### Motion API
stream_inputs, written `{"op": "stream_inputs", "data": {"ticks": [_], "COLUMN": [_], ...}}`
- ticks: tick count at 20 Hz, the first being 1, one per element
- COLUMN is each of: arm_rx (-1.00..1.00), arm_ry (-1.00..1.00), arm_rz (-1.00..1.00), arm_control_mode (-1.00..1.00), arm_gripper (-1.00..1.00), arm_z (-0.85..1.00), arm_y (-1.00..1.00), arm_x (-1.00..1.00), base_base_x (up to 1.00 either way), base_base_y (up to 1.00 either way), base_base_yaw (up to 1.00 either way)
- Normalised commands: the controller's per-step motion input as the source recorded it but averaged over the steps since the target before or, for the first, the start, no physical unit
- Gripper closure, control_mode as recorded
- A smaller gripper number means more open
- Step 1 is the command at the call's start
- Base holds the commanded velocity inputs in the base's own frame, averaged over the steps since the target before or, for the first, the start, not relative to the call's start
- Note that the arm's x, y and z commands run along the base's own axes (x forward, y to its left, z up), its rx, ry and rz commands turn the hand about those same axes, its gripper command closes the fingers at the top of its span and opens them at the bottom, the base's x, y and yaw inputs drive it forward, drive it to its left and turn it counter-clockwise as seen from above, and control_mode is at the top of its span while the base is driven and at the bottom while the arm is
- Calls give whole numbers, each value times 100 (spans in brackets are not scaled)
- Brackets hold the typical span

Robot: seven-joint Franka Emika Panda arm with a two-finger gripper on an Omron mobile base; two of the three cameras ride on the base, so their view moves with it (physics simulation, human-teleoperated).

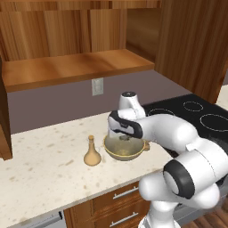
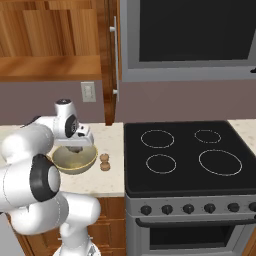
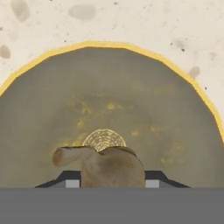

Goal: Retrieve the bottle and the shaker from the cabinet and place them next to the mixing bowl on the counter. Then add garlic from the fridge to the mixing bowl.

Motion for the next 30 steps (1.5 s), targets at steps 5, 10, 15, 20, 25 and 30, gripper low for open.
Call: {"op": "stream_inputs", "data": {"ticks": [5,10,15,20,25,30], "arm_rx": [1,0,0,0,0,0], "arm_ry": [4,0,0,0,0,0], "arm_rz": [0,0,0,0,0,0], "arm_control_mode": [-100,-100,-100,-100,-100,-100], "arm_gripper": [100,100,100,100,100,100], "arm_z": [-12,-34,-56,-27,-2,0], "arm_y": [9,9,0,0,0,0], "arm_x": [24,19,8,0,-3,0], "base_base_x": [0,0,0,0,0,0], "base_base_y": [0,0,0,0,0,0], "base_base_yaw": [0,0,0,0,0,0]}}
